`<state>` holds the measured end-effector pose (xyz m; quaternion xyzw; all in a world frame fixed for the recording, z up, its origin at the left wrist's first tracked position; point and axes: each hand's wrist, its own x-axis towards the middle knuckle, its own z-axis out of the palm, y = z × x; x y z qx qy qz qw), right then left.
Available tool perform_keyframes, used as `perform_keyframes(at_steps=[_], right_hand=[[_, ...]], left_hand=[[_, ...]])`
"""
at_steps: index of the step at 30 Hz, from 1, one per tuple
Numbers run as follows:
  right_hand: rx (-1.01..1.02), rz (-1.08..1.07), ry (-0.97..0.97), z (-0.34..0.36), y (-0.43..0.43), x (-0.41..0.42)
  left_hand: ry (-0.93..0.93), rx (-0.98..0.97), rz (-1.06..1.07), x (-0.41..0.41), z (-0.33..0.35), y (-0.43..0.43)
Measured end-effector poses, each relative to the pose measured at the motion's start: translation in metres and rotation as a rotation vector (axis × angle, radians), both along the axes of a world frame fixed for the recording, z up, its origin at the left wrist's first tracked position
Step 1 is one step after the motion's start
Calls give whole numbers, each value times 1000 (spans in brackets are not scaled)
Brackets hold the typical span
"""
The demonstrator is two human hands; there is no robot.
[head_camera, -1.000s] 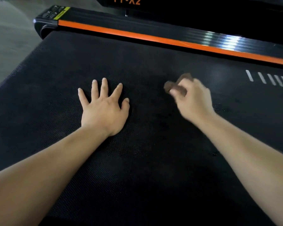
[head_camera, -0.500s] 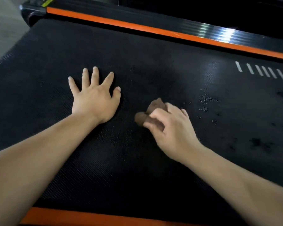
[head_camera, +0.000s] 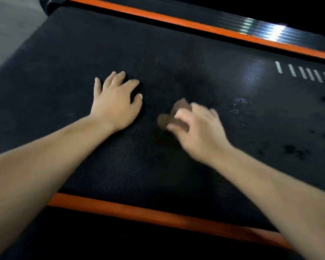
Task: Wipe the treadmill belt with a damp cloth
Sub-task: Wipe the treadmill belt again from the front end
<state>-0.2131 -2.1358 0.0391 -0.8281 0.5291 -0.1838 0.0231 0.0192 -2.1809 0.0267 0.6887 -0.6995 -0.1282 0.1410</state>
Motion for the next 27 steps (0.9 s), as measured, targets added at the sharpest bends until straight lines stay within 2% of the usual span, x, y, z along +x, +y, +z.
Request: perform_keyframes(at_steps=[4, 5, 8, 11, 13, 15, 16, 17, 20, 22, 24, 27], right_hand=[[21, -334, -103, -1, -49, -16], [21, -326, -111, -3, -37, -9], [52, -51, -142, -5, 41, 11], [118, 184, -31, 3, 54, -1], [34, 76, -5, 1, 18, -12], [48, -139, -82, 0, -6, -21], [66, -181, -125, -5, -3, -20], [70, -155, -142, -7, 12, -15], [197, 158, -154, -4, 73, -7], [226, 300, -69, 1, 75, -15], [151, 275, -24, 2, 54, -20], [159, 142, -111, 1, 48, -21]], left_hand=[[-54, 48, -26, 3, -1, 48], [-73, 63, -12, 6, -3, 58], [-146, 64, -9, 10, -9, 73], [-171, 48, -10, 8, -13, 73], [-170, 47, -13, 7, -13, 71], [-167, 51, -17, 8, -14, 72], [-167, 49, -15, 7, -14, 72], [-167, 48, -15, 7, -14, 73], [-165, 46, -17, 6, -13, 73], [-159, 46, -11, 6, -11, 73], [-156, 47, -7, 6, -11, 73], [-153, 48, -4, 6, -10, 74]])
